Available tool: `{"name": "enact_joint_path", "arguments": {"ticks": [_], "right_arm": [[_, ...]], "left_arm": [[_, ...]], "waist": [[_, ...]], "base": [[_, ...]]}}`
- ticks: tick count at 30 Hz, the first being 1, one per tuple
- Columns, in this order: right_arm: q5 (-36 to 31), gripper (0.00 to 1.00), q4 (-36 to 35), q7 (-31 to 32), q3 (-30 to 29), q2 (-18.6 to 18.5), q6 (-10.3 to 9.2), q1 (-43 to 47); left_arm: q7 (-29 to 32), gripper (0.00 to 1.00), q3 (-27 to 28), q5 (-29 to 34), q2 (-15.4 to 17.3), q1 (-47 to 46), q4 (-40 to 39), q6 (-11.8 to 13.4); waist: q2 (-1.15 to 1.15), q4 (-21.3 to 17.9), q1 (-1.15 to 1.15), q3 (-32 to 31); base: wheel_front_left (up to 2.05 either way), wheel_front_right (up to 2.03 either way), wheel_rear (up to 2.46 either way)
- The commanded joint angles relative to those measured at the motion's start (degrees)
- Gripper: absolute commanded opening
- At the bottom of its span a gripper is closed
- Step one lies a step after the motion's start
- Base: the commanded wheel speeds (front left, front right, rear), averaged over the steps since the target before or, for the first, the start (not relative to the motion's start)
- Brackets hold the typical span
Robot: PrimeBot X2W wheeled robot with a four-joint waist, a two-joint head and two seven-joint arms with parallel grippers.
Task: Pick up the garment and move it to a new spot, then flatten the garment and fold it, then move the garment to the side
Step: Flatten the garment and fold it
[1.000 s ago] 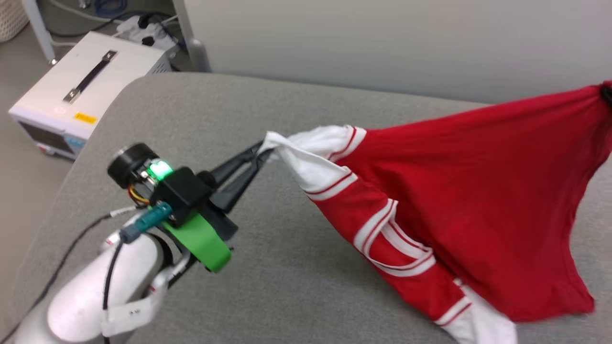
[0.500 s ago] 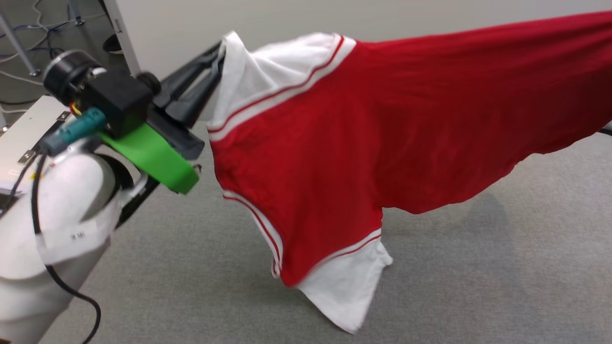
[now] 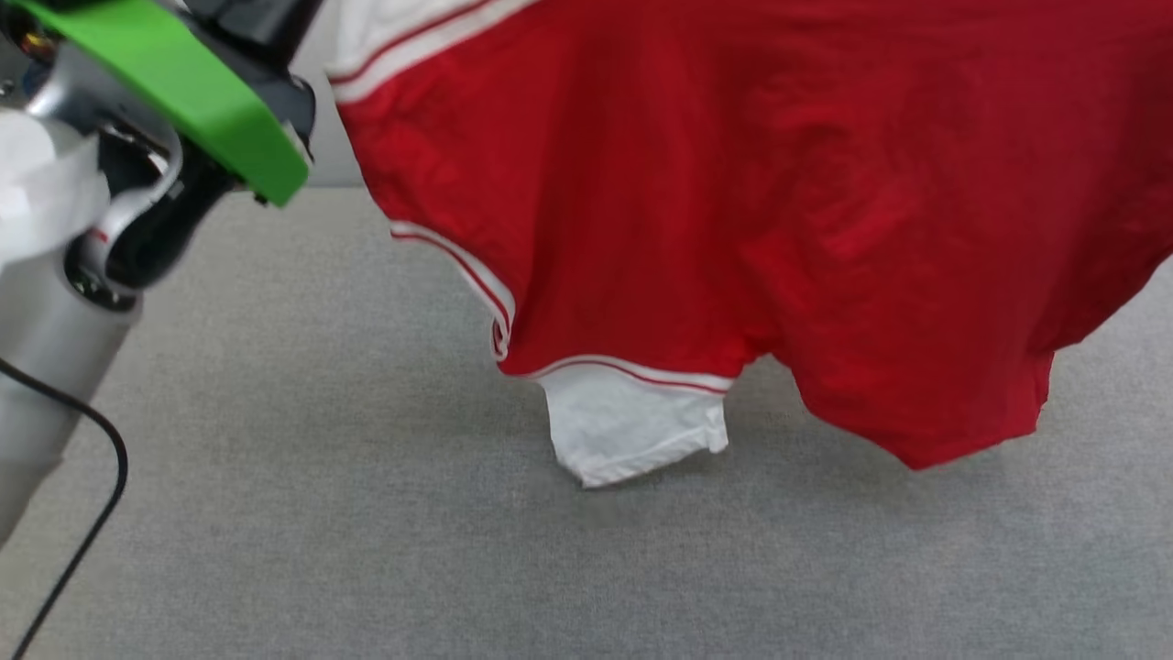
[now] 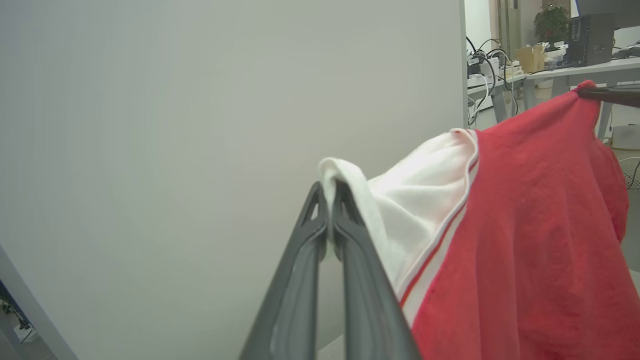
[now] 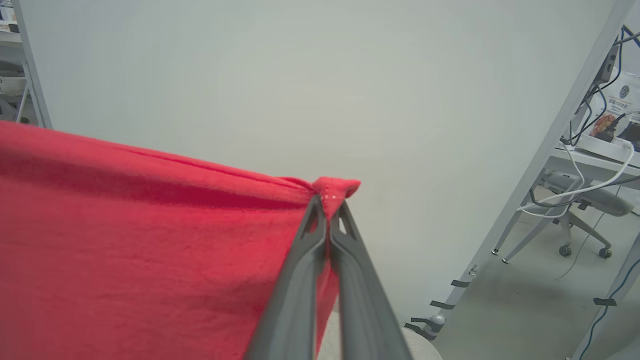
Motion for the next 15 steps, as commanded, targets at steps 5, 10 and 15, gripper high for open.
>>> {"name": "enact_joint_path", "arguments": {"ticks": [5,10,15], "right_arm": [[-2.04,0.0,2.92,-1.69,0.88,0.85,-0.1,-6.3],[-4.16,0.0,6.69,-3.38,2.93,1.95,-0.1,-14.54],[-7.63,0.0,13.06,-6.65,3.59,4.52,-0.1,-24.96]], "left_arm": [[0.86,0.0,-2.11,-0.34,1.42,-8.53,3.75,-0.12],[1.18,0.0,-5.0,1.0,3.19,-17.96,7.48,-0.13],[0.39,0.0,-7.22,4.26,4.26,-29.53,14.28,-0.13]], "waist": [[0.0,-1.36,0.0,7.57],[0.0,-2.6,0.0,14.55],[0.0,-4.11,0.0,22.84]], "base": [[0.0,0.0,0.0],[0.0,0.0,0.0],[0.0,0.0,0.0]]}}
